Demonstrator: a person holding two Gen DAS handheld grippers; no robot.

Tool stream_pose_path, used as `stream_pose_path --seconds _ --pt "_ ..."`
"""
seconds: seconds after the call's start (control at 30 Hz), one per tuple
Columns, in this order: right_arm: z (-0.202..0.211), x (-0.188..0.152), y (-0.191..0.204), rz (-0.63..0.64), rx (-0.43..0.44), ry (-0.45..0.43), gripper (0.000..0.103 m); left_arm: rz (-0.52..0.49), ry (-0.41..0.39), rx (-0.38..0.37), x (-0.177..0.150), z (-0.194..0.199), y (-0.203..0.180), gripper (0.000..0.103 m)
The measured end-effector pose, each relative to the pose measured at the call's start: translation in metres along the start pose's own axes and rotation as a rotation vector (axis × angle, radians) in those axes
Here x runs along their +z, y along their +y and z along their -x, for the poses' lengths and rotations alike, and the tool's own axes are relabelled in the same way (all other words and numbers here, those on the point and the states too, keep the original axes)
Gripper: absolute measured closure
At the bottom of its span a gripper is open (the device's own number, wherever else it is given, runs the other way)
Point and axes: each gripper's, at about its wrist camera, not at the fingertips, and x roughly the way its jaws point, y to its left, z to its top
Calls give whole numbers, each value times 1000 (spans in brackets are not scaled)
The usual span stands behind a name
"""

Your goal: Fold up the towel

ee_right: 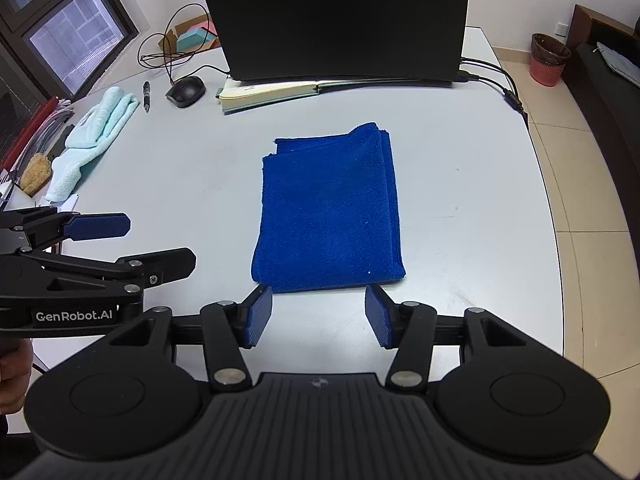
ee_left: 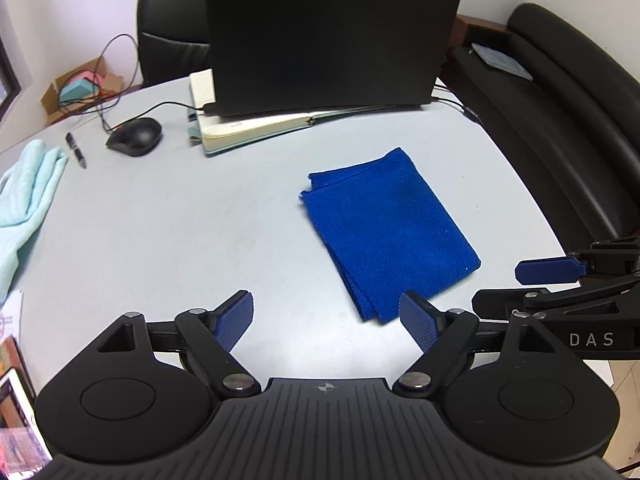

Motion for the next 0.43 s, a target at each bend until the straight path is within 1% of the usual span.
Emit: stream_pose_path --seconds 0.17,0.43 --pt "3 -4 8 24 -1 0 48 27 -2 10 -7 6 3 18" --pt "7 -11 18 44 -4 2 47 27 -32 38 -11 14 5 18"
